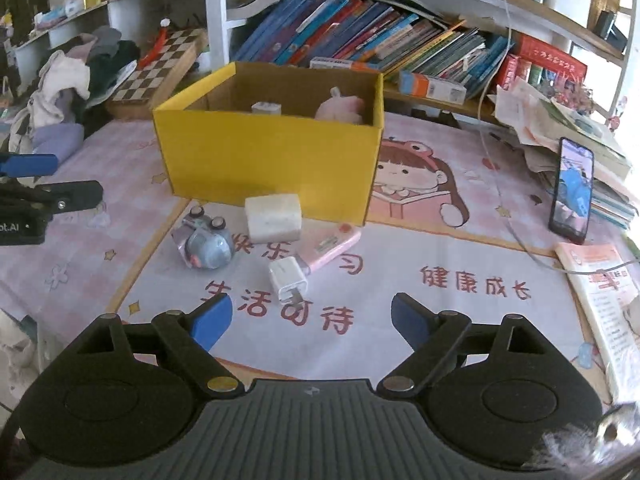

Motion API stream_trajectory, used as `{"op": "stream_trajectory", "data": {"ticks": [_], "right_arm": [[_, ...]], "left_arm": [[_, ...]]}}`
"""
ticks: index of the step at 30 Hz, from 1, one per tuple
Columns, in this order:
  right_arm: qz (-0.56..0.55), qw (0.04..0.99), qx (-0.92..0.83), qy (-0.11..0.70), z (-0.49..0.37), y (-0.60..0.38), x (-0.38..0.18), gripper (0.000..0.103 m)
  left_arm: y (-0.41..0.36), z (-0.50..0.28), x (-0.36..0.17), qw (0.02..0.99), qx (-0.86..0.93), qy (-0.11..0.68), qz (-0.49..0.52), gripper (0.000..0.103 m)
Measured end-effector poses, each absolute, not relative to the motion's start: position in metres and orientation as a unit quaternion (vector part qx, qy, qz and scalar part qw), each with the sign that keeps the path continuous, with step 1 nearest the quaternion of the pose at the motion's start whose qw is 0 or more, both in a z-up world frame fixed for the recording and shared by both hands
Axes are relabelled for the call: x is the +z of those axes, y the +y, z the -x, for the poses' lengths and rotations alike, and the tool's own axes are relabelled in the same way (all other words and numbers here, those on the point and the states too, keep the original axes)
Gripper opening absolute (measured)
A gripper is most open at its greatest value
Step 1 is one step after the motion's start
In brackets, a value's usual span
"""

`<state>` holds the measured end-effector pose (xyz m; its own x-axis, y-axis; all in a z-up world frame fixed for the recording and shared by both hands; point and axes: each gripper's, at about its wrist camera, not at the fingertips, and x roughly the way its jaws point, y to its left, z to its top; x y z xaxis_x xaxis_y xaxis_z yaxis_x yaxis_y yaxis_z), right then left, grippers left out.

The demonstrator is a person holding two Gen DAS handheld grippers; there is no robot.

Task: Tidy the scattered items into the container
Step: 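Move both tools back toward the remaining items beside the box, then grasp the grey toy car with the left tool while the right tool grasps the small white plug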

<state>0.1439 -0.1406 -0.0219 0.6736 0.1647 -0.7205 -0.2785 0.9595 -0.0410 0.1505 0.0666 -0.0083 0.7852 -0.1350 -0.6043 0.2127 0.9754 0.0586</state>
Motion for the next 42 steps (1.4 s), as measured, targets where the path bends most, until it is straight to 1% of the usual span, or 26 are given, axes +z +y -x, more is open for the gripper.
{"op": "stream_trajectory", "data": {"ticks": [3, 9, 16, 21, 39, 41, 42], "right_arm": [[0.085, 0.902, 0.123, 0.405, -0.147, -0.135, -0.03, 0.087], [0.089, 0.897, 0.132, 0.412, -0.151, -0.132, -0.033, 0.087], [0.092, 0.892, 0.142, 0.42, -0.157, -0.128, -0.037, 0.087], [0.093, 0.889, 0.151, 0.422, -0.165, -0.126, -0.038, 0.084], [0.1, 0.881, 0.159, 0.434, -0.203, -0.127, -0.042, 0.084], [0.1, 0.876, 0.167, 0.441, -0.209, -0.127, -0.047, 0.077], [0.1, 0.874, 0.17, 0.444, -0.212, -0.127, -0.05, 0.069]], "left_arm": [[0.062, -0.151, -0.018, 0.934, -0.102, 0.338, -0.049, 0.083], [0.054, -0.153, -0.022, 0.931, -0.117, 0.341, -0.062, 0.083], [0.051, -0.162, -0.034, 0.921, -0.111, 0.365, -0.073, 0.083], [0.047, -0.167, -0.035, 0.92, -0.113, 0.367, -0.08, 0.083], [0.038, -0.202, -0.046, 0.91, -0.119, 0.389, -0.075, 0.083], [0.035, -0.206, -0.049, 0.909, -0.124, 0.391, -0.076, 0.083], [0.033, -0.208, -0.05, 0.907, -0.127, 0.393, -0.078, 0.083]]}}
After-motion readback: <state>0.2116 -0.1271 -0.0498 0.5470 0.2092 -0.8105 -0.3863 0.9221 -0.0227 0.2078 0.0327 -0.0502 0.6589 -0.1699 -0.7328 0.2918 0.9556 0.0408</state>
